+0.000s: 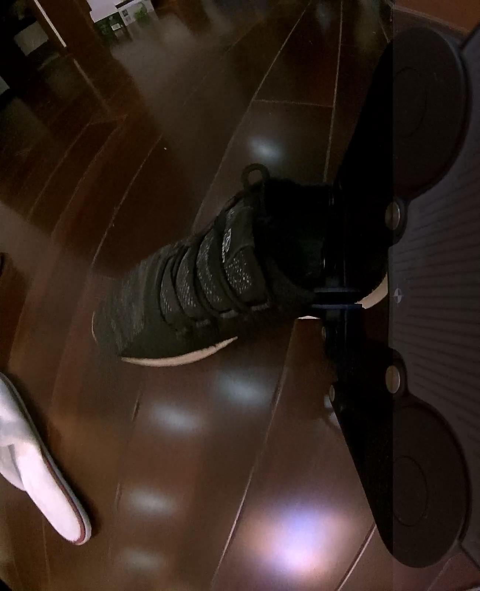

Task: Organize scattered shoes

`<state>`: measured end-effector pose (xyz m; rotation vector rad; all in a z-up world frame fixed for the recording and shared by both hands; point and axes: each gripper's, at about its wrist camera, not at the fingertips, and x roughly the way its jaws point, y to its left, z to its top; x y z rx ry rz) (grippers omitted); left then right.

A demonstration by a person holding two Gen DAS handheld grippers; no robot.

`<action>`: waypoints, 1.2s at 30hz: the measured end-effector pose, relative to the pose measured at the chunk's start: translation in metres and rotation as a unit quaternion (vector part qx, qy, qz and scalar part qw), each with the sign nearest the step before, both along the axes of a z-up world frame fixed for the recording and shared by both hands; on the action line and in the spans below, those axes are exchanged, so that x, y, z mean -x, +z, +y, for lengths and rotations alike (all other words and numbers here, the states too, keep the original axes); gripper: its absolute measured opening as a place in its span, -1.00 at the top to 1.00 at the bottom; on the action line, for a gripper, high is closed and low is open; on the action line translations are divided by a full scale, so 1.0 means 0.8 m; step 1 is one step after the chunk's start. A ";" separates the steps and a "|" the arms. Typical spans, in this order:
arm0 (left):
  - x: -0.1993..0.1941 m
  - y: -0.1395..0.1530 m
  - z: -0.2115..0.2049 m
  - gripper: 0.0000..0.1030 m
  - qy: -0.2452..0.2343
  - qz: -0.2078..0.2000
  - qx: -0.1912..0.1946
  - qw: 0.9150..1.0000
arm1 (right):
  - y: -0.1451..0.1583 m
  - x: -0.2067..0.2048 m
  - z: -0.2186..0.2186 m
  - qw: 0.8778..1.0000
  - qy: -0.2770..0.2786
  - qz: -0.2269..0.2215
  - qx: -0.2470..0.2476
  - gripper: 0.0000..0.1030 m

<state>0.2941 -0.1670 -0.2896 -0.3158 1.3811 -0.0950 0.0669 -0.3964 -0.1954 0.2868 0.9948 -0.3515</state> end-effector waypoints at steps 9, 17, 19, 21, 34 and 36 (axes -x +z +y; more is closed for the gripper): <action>-0.007 0.018 0.011 0.89 0.004 -0.004 0.016 1.000 | -0.005 -0.009 0.017 1.000 0.017 0.007 0.007 -1.00; -0.006 0.041 0.017 0.89 -0.007 -0.002 0.019 1.000 | -0.009 -0.014 0.021 1.000 0.015 0.018 0.011 -1.00; -0.007 0.046 0.019 0.89 -0.007 -0.003 0.023 1.000 | -0.008 -0.015 0.023 1.000 0.018 0.019 0.014 -1.00; -0.006 0.056 0.022 0.88 -0.008 -0.007 0.026 1.000 | -0.005 -0.014 0.024 1.000 0.020 0.018 0.015 -1.00; 0.016 0.107 0.016 0.87 -0.033 -0.021 0.030 0.999 | 0.022 0.002 0.018 1.000 0.016 0.004 0.011 -1.00; 0.022 0.119 0.012 0.87 -0.040 -0.027 0.031 0.998 | 0.026 0.006 0.016 1.000 0.016 0.002 0.011 -1.00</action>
